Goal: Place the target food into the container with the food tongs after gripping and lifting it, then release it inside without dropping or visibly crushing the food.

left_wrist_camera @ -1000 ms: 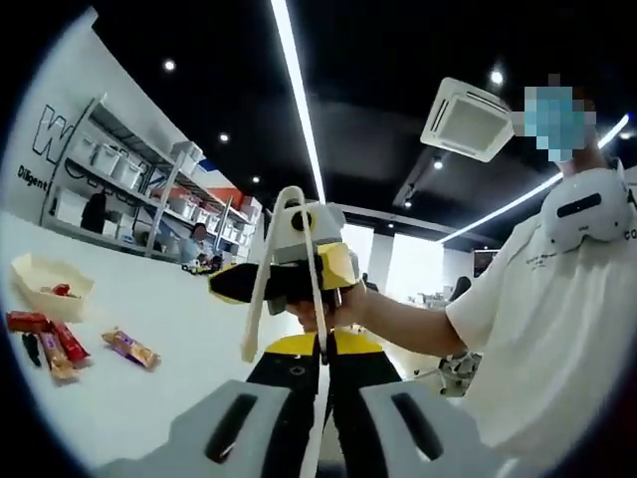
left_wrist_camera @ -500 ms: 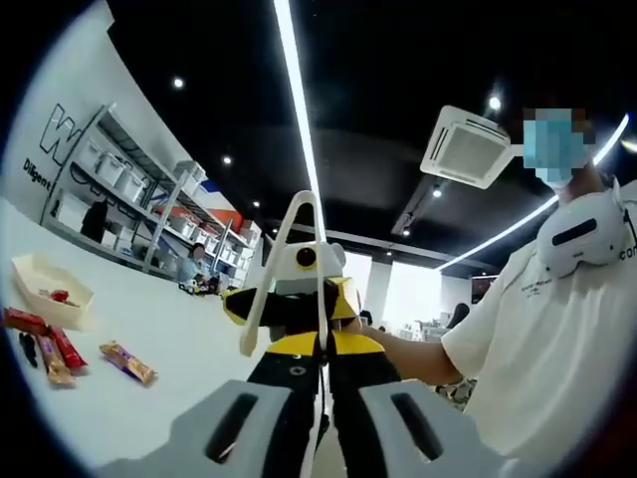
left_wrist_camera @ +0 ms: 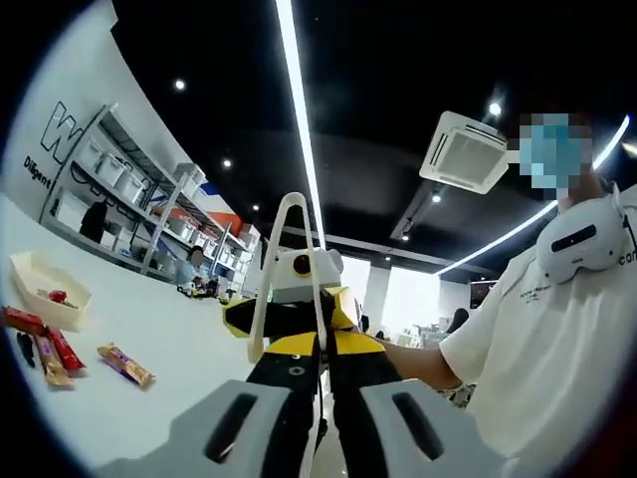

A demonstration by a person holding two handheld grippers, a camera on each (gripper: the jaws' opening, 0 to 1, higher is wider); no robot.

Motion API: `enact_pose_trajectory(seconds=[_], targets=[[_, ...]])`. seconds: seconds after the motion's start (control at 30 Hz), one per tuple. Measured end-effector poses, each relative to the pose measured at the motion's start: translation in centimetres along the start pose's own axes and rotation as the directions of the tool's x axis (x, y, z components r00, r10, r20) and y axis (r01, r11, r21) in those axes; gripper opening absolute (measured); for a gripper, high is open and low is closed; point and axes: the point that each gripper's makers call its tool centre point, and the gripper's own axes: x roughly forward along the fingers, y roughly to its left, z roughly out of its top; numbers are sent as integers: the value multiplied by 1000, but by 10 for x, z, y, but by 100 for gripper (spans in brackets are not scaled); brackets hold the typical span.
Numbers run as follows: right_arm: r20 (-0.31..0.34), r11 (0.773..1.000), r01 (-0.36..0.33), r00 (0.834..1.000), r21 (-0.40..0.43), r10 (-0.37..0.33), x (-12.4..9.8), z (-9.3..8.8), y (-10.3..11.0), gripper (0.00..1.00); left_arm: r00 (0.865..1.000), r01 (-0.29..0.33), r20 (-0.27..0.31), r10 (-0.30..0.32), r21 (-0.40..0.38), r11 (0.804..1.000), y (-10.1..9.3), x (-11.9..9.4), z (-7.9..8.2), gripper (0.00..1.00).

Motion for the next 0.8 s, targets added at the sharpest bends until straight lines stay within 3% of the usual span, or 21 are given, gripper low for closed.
enact_pose_trajectory(seconds=[0.2, 0.33, 0.37, 0.43, 0.47, 0.5, 0.53, 0.57, 0.67, 0.73, 0.8], targets=[[28, 1000, 25, 999, 8, -25, -2, 5, -8, 20, 999, -39, 20, 39, 9, 999, 9, -1, 2, 3], [61, 997, 83, 995, -2, -83, -11, 13, -24, 19, 990, -126, -54, 130, 82, 989, 28, -10, -8, 5], [90, 991, 133, 987, 11, -133, -17, 19, -37, 19, 975, -177, -120, 189, 105, 979, 39, -18, -18, 5], [131, 973, 231, 965, -14, -227, -29, 29, -62, 19, 958, -245, -131, 255, 93, 965, 53, -27, -21, 9], [137, 969, 245, 961, -15, -241, -32, 30, -66, 20, 954, -258, -133, 268, 93, 962, 56, -29, -21, 12], [151, 960, 280, 949, 0, -276, -38, 33, -76, 20, 940, -297, -139, 311, 112, 948, 64, -36, -22, 14], [160, 936, 351, 924, 2, -347, -46, 34, -94, 19, 928, -325, -145, 342, 130, 937, 69, -40, -23, 18], [160, 920, 393, 908, -2, -388, -51, 34, -105, 19, 908, -361, -161, 386, 165, 918, 77, -47, -26, 21], [141, 848, 530, 839, 2, -525, -64, 29, -143, 18, 881, -416, -166, 442, 169, 893, 88, -56, -28, 35], [128, 831, 556, 824, 11, -553, -66, 25, -152, 18, 863, -447, -173, 475, 177, 877, 93, -61, -30, 44], [99, 765, 643, 763, -17, -639, -72, 18, -176, 18, 839, -474, -170, 517, 236, 848, 101, -66, -31, 50]])
